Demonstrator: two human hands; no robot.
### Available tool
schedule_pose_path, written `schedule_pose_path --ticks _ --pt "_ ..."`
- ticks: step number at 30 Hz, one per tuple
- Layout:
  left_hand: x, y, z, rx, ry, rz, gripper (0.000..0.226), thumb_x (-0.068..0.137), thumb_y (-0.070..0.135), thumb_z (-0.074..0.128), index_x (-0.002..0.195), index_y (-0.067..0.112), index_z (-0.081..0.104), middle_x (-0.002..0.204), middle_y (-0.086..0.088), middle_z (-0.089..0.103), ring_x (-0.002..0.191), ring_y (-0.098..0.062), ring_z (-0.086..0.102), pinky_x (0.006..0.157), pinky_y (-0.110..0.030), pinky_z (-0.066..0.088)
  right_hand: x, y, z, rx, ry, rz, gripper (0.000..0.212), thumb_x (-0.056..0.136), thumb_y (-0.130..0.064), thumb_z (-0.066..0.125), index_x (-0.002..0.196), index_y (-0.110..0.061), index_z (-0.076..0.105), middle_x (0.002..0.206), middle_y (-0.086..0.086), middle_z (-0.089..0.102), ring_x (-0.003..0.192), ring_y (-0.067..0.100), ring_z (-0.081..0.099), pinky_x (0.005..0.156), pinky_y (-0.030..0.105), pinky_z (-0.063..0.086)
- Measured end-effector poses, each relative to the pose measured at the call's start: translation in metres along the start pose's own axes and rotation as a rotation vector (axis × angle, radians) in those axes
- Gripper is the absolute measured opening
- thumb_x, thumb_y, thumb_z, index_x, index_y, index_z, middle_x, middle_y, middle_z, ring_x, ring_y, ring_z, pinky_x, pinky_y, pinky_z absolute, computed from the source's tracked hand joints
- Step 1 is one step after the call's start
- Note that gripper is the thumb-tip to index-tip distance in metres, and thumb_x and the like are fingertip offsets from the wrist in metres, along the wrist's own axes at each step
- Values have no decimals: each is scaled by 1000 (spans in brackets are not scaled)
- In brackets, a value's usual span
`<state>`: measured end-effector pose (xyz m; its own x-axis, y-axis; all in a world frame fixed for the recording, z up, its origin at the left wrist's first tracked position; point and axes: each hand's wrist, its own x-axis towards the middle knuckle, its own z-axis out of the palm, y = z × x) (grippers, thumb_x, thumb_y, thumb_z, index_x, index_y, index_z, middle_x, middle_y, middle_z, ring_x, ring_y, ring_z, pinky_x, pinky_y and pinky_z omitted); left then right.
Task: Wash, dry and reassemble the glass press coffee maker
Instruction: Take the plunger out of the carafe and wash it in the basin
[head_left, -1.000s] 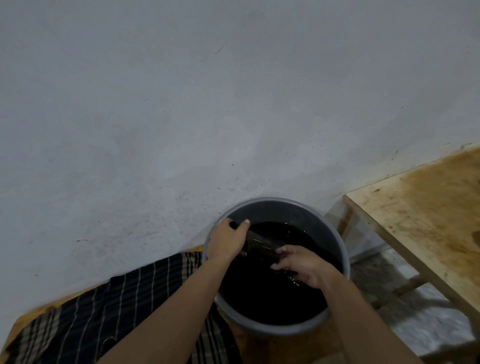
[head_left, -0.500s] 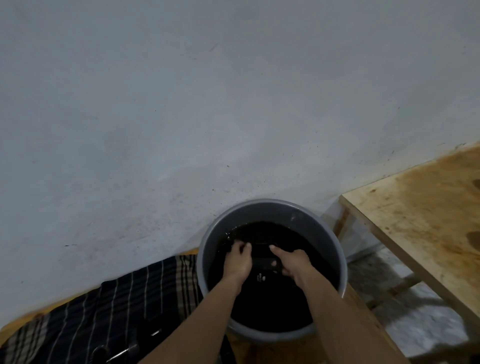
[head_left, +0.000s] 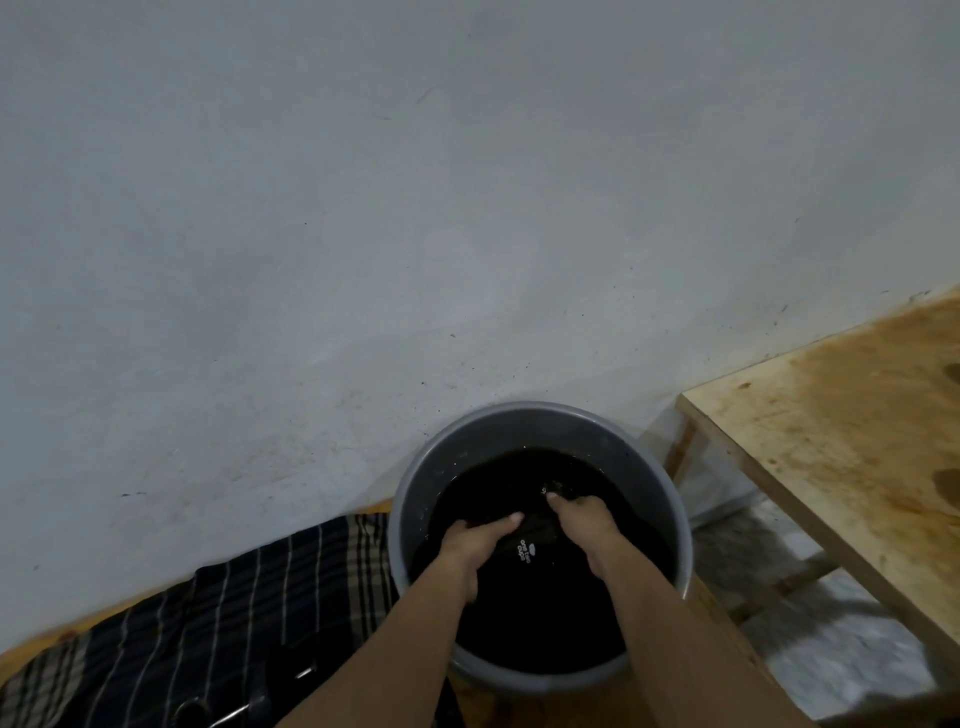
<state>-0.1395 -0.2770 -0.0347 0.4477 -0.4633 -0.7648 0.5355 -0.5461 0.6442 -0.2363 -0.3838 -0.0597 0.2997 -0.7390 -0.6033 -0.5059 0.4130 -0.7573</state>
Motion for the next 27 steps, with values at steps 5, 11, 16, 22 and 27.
schedule_pose_path --ticks 5,11,16,22,27 --pt "14 3 -8 82 198 -36 47 98 33 47 129 -2 52 118 -24 62 104 -36 61 98 -44 50 -10 1 -8 3 -318 -41 21 76 -25 81 85 -10 69 77 9 74 70 19 69 72 30 56" --pt "-11 12 -11 261 -60 -89 58 74 39 79 120 18 52 122 -12 55 103 -30 54 84 -45 51 -12 1 -2 134 -110 185 30 98 -39 50 98 -10 55 80 14 66 72 26 61 56 37 52" --pt "-10 21 -12 514 155 267 66 83 56 61 134 19 43 129 -12 53 108 -31 58 67 -44 62 -19 -7 -9 388 -240 229 26 99 -25 51 119 -8 54 90 12 62 81 24 62 44 33 56" --pt "-14 47 -13 917 380 460 76 80 73 38 133 19 41 132 -18 49 108 -36 58 79 -48 58 -32 -6 -15 197 -346 51 35 84 -36 71 110 -14 65 108 3 68 98 19 60 76 40 45" --pt "-23 66 -17 477 196 171 64 90 59 45 135 14 45 132 -13 50 103 -31 56 60 -36 58 -38 -3 -22 310 -400 -105 15 81 -22 75 92 -16 67 95 4 73 83 13 67 62 26 48"
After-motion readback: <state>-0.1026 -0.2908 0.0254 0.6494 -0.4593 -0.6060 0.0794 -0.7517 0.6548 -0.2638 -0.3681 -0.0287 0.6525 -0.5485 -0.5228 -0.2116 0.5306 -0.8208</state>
